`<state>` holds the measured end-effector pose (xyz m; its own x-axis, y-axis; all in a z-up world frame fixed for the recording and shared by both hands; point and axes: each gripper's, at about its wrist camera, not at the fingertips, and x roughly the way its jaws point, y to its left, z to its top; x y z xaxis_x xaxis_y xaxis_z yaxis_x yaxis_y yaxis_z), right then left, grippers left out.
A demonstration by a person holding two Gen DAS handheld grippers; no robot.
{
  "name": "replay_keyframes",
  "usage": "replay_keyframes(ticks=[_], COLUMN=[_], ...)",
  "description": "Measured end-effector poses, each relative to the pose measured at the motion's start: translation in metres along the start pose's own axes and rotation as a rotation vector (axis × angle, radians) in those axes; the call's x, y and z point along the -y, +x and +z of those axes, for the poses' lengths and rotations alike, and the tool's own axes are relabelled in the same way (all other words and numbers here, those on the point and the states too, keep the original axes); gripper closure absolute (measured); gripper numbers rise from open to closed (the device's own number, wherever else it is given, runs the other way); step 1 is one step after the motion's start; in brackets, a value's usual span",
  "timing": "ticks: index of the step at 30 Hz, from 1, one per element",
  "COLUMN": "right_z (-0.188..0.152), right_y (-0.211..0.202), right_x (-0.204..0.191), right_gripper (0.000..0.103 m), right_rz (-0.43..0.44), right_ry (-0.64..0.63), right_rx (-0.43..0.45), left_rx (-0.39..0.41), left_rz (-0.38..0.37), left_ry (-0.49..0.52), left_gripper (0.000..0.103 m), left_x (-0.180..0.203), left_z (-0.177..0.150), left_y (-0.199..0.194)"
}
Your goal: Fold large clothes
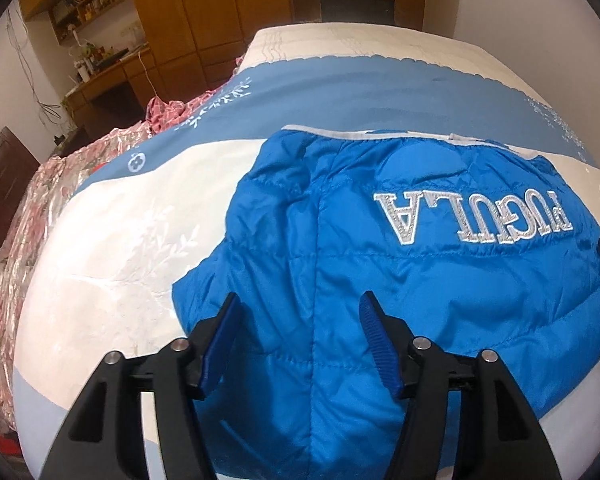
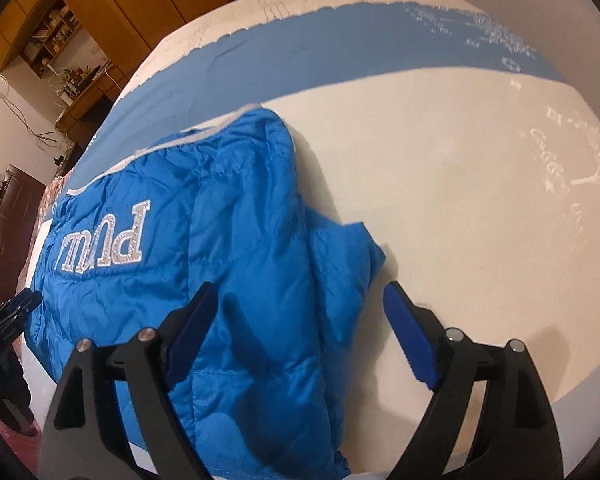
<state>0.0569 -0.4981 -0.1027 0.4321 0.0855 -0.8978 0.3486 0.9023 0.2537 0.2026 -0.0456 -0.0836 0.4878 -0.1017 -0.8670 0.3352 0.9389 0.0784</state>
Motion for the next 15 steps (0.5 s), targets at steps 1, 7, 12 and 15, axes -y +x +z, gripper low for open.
replay_keyframes(ticks=[1, 7, 12, 15], right_z=[-0.001, -0.002, -0.005, -0.005], right_y=[0.002, 0.015, 0.024, 0.024], right_x=[0.000, 0.003, 0.017, 0.019], right_gripper=[0.018, 0.012, 0.011, 0.009], right_rz=[-0.001, 0.032, 0.131, 0.156], right_ry=[0.001, 0.009, 0.084, 0.082], right_rx=[-0.007, -0.051, -0.103, -0.110], left_rx=[0.000, -0.003, -0.016, -0.042], left_rz=[0.002, 0.006, 0.016, -0.003], left_ry=[0.000, -0.007, -0.049, -0.087], left_gripper=[0.038, 0.031, 0.022, 0.018], left_x=[-0.001, -0.010, -0.027, -0.043], left_z=[-0.001, -0.004, -0.005, -0.007], left_y=[0.001, 0.002, 0.005, 0.010])
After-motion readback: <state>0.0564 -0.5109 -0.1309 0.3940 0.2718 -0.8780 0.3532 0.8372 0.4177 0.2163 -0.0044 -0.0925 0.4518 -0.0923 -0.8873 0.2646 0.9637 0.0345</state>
